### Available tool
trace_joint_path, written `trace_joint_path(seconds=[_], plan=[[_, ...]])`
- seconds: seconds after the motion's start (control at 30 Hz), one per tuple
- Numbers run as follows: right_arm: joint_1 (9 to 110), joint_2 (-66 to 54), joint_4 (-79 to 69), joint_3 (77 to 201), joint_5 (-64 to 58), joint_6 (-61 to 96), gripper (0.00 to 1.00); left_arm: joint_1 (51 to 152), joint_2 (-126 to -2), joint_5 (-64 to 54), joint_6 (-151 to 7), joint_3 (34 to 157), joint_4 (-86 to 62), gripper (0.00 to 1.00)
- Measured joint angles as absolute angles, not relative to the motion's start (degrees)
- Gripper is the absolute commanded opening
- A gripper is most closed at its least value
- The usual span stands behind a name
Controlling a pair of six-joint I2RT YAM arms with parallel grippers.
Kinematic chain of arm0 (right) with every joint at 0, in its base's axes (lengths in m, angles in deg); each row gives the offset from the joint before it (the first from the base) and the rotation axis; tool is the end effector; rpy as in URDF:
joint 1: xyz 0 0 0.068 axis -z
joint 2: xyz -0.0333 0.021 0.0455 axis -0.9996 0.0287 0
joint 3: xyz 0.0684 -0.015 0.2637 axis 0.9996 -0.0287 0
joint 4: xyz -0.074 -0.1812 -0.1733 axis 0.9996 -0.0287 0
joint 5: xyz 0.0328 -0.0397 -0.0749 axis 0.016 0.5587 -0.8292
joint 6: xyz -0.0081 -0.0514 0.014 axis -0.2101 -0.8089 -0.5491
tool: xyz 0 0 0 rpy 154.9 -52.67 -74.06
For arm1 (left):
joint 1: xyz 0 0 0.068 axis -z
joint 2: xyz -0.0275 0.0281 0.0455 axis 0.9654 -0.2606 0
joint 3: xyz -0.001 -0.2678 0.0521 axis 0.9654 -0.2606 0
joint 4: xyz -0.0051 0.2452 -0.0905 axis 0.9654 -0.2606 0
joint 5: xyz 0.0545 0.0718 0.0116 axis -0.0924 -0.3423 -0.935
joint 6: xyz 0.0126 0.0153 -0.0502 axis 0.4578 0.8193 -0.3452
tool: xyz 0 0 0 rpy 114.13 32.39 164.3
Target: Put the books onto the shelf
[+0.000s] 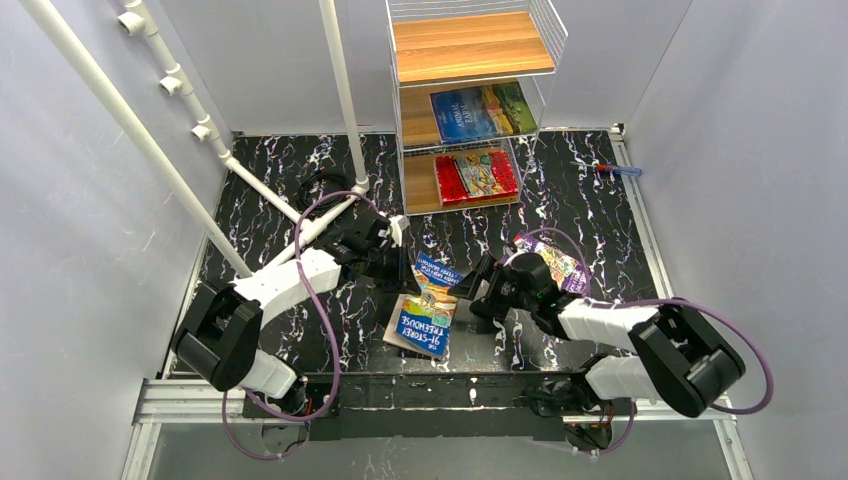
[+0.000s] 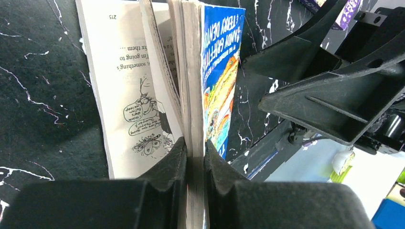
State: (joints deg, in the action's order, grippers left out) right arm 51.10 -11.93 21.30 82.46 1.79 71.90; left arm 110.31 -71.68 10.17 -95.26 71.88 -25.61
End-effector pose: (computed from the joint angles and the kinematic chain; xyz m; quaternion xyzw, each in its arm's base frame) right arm 0.1812 0.1474 0.1445 0.1253 0.8548 0.4364 0.2513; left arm 0.2343 -0.1840 0.2089 0.0780 0.9083 -0.3644 0.1898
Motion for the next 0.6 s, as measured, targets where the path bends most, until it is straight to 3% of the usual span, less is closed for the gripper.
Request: trace_joint_path(seconds=[0.3,0.6], plan=[[51.1,-21.0,23.7,73.8,5.2,73.9,0.99,104.5,-64.7,16.9,-97.9,63.9,-19.5,0.0],[51.1,-15.2,38.3,70.9,11.1,79.5,0.99,103.9,-63.2,23.2,-102.0,63.5,-13.2,0.0]])
